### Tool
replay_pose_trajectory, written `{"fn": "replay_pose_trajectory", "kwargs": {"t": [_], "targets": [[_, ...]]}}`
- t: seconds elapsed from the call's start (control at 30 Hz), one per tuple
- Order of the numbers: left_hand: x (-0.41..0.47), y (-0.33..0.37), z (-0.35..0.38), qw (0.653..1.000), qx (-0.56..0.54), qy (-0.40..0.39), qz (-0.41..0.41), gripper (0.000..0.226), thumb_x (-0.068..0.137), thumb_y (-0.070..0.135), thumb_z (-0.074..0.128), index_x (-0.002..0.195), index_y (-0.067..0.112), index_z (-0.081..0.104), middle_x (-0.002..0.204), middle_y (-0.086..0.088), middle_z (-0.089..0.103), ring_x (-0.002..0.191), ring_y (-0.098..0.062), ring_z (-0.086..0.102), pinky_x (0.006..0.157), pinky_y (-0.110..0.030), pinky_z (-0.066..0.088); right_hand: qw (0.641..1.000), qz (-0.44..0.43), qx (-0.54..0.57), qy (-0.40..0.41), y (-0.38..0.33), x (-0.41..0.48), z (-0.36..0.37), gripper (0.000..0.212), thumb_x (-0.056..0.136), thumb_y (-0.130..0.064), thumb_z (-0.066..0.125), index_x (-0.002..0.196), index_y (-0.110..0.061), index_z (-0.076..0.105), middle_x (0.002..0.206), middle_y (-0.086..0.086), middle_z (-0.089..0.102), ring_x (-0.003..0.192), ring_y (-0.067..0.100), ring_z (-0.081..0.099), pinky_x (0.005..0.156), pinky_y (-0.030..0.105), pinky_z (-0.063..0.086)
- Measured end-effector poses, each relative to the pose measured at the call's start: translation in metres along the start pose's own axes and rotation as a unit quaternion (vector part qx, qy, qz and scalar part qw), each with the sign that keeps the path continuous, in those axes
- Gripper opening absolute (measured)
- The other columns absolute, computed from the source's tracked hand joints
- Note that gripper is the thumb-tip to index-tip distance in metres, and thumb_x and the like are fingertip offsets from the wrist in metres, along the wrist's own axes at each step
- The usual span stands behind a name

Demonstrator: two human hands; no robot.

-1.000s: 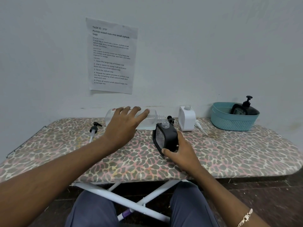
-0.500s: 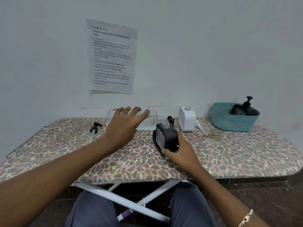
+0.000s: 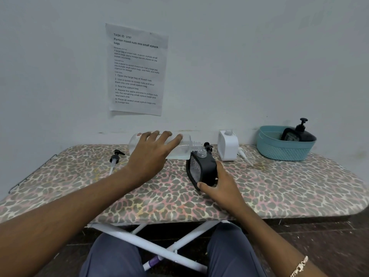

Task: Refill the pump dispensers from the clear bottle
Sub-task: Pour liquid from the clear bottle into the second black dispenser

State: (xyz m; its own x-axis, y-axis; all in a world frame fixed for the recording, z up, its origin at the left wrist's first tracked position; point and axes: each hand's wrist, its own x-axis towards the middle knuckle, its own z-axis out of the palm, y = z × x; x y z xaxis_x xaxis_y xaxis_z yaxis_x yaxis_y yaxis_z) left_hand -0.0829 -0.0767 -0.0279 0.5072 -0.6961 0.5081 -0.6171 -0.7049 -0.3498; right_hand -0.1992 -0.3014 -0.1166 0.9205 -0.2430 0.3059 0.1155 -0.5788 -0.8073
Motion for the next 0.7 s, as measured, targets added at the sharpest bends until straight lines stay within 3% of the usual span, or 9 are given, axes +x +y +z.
{"fn": "replay_pose_trajectory", "kwargs": {"t": [0.1, 0.2, 0.33, 0.7], "targets": [[-0.0001, 0.0000, -0.0001, 1.000, 0.000, -0.001, 0.000, 0.095, 0.068, 0.009, 0.093, 0.149, 0.023, 0.045, 0.138, -0.013, 0.063, 0.119, -0.042, 0.064, 0.099, -0.056, 0.051, 1.000, 0.001, 0.000, 0.000, -0.0001, -0.0003, -0.0005, 0.070, 0.085, -0.033, 0.080, 0.144, -0.037, 0.043, 0.125, -0.018, 0.063, 0.109, -0.005, 0.060, 0.079, 0.009, 0.044], [-0.0002, -0.0001, -0.0002, 1.000, 0.001, -0.001, 0.002, 0.093, 0.068, 0.007, 0.092, 0.148, 0.022, 0.047, 0.137, -0.014, 0.063, 0.118, -0.043, 0.065, 0.098, -0.056, 0.052, 1.000, 0.006, -0.003, 0.001, -0.0013, -0.0009, -0.0012, 0.069, 0.086, -0.031, 0.080, 0.143, -0.039, 0.042, 0.120, -0.021, 0.061, 0.103, -0.016, 0.056, 0.073, 0.003, 0.044], [0.0003, -0.0001, -0.0001, 1.000, 0.000, 0.003, 0.004, 0.091, 0.069, 0.006, 0.092, 0.148, 0.022, 0.048, 0.136, -0.014, 0.064, 0.117, -0.043, 0.065, 0.097, -0.056, 0.053, 1.000, 0.010, -0.006, 0.001, -0.0024, -0.0009, -0.0015, 0.066, 0.086, -0.031, 0.080, 0.136, -0.047, 0.039, 0.118, -0.022, 0.061, 0.101, -0.019, 0.054, 0.072, 0.003, 0.044], [-0.0002, -0.0001, -0.0008, 1.000, 0.006, 0.000, 0.005, 0.092, 0.070, 0.008, 0.092, 0.149, 0.022, 0.047, 0.137, -0.014, 0.063, 0.118, -0.042, 0.064, 0.098, -0.056, 0.052, 1.000, 0.009, 0.000, -0.001, -0.0024, -0.0007, -0.0018, 0.071, 0.086, -0.031, 0.080, 0.146, -0.036, 0.042, 0.124, -0.016, 0.062, 0.102, -0.011, 0.057, 0.073, 0.004, 0.044]]}}
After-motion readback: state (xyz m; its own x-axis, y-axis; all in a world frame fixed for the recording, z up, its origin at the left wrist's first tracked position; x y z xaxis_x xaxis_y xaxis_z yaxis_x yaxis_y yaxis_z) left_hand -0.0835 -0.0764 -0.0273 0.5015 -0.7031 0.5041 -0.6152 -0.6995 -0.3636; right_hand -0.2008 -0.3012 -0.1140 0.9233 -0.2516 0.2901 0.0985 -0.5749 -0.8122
